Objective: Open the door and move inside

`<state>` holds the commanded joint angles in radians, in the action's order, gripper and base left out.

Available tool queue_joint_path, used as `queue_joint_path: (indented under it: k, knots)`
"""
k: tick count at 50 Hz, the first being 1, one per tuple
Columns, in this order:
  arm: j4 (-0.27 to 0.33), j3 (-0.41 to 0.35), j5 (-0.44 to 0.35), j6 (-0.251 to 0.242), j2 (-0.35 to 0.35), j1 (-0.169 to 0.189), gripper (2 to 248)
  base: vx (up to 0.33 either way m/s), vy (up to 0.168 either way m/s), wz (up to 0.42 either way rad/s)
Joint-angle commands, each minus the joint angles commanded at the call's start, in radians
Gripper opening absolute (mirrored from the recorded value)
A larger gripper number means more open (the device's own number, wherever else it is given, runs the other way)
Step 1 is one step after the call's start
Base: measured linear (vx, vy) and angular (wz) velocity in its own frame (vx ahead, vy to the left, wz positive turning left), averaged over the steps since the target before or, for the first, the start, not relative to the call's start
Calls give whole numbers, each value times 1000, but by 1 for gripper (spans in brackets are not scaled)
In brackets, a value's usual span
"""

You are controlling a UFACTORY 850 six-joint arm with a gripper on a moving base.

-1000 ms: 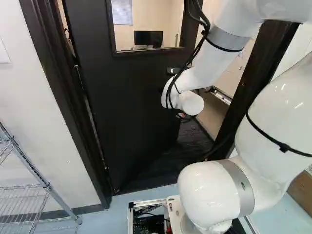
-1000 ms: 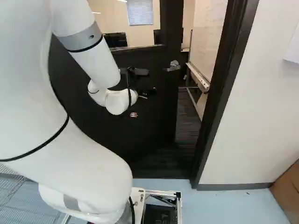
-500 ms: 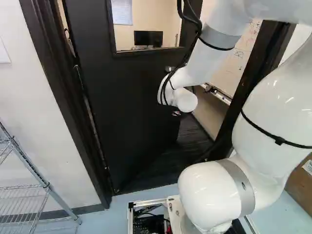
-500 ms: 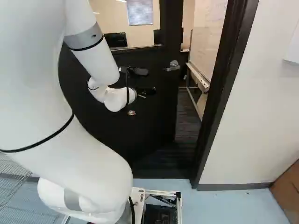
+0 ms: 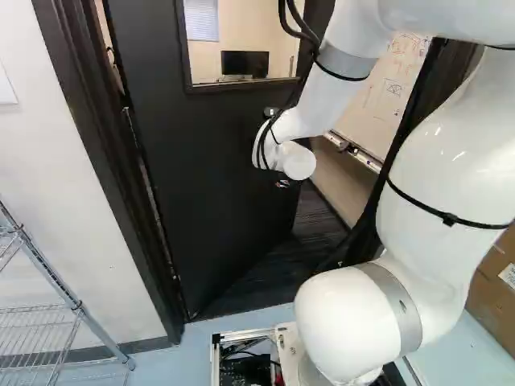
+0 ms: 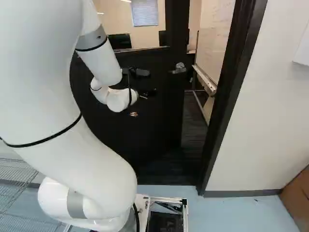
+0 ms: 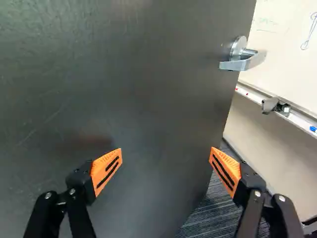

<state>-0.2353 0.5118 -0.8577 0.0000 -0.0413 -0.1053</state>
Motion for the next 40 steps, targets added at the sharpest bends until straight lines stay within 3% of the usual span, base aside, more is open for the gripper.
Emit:
queue_joint_path:
  k: [40]
  knots:
    - [0, 119, 0, 0, -111, -73, 247, 0, 0, 0]
